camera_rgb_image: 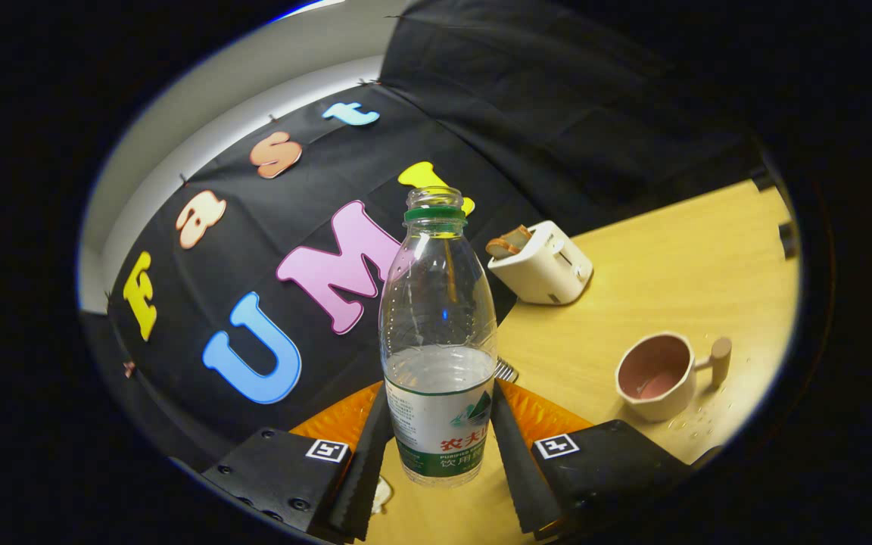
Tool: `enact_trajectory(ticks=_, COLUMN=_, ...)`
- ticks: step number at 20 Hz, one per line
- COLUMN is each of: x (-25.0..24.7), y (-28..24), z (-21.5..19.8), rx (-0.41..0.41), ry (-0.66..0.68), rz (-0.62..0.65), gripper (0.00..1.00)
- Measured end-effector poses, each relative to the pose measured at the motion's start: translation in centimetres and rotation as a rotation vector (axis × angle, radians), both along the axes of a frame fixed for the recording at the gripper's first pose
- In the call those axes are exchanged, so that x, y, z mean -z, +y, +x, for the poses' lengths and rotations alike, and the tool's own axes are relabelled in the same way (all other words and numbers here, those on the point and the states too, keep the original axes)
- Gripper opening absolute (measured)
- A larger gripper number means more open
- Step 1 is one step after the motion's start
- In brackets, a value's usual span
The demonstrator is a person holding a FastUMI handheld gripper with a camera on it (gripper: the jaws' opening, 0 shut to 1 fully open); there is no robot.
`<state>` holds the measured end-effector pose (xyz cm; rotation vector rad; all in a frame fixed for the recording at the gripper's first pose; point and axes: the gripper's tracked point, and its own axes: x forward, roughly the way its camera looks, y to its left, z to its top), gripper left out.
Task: Take the bottle from table, then pour the juice into the cup, finally place the bottle on the coaster
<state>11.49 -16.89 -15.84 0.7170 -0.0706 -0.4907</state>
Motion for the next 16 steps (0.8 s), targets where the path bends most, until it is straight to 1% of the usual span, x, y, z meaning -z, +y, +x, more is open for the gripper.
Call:
enact_trajectory(ticks=7, x=-2.0, y=0.0, z=2.3, rx=0.016, ry=0.146, rz=-0.525, gripper=0.74)
enact_trajectory(ticks=8, x=-1.8, y=0.1, z=2.7, rx=0.018, ry=0.167, rz=-0.583, gripper=0.74)
enact_trajectory(ticks=10, x=-0.6, y=0.5, z=3.8, rx=0.013, ry=0.193, rz=-0.659, gripper=0.74)
enact_trajectory(ticks=13, x=1.7, y=0.7, z=5.1, rx=0.021, ry=0.24, rz=-0.726, gripper=0.74)
enact_trajectory(ticks=16, x=4.7, y=0.3, z=6.1, rx=0.032, ry=0.273, rz=-0.725, gripper=0.74)
